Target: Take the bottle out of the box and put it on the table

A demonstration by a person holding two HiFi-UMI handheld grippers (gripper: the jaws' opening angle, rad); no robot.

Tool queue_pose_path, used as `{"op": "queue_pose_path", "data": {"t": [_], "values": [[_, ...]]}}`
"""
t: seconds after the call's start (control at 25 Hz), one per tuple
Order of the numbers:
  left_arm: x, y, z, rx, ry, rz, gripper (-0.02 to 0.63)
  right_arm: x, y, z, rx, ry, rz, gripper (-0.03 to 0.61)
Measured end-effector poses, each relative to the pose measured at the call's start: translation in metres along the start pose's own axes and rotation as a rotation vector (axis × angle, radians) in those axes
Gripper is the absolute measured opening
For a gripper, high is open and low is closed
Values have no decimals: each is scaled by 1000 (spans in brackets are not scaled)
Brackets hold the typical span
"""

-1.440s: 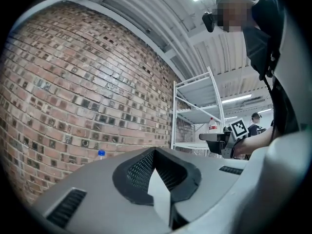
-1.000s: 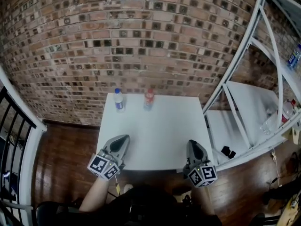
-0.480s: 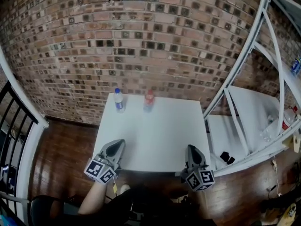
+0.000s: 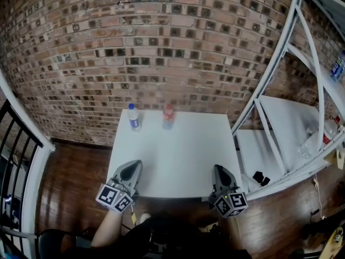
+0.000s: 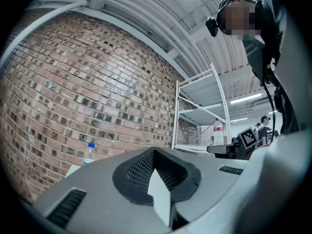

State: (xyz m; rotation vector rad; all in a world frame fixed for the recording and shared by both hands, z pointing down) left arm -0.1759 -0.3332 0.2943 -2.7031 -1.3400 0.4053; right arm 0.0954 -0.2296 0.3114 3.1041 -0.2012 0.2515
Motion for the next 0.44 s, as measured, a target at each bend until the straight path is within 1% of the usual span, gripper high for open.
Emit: {"op": "queue_pose_path", "data": {"t": [0.2, 0.44], "values": [[0, 5, 8, 7, 13, -14, -3, -1, 3, 4, 1, -7, 1, -2], [1, 6, 5, -7, 27, -20, -3, -3, 6, -2, -18, -11, 6, -2]]}}
Point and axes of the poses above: the fingertips, and each gripper's own axes: y forward along the fingers, x to its right, z out of its top, the point moved 1 cm from there along -y, backward along the fingers, and after that the axes turned 4 degrees about z, right-handed, at the moved point
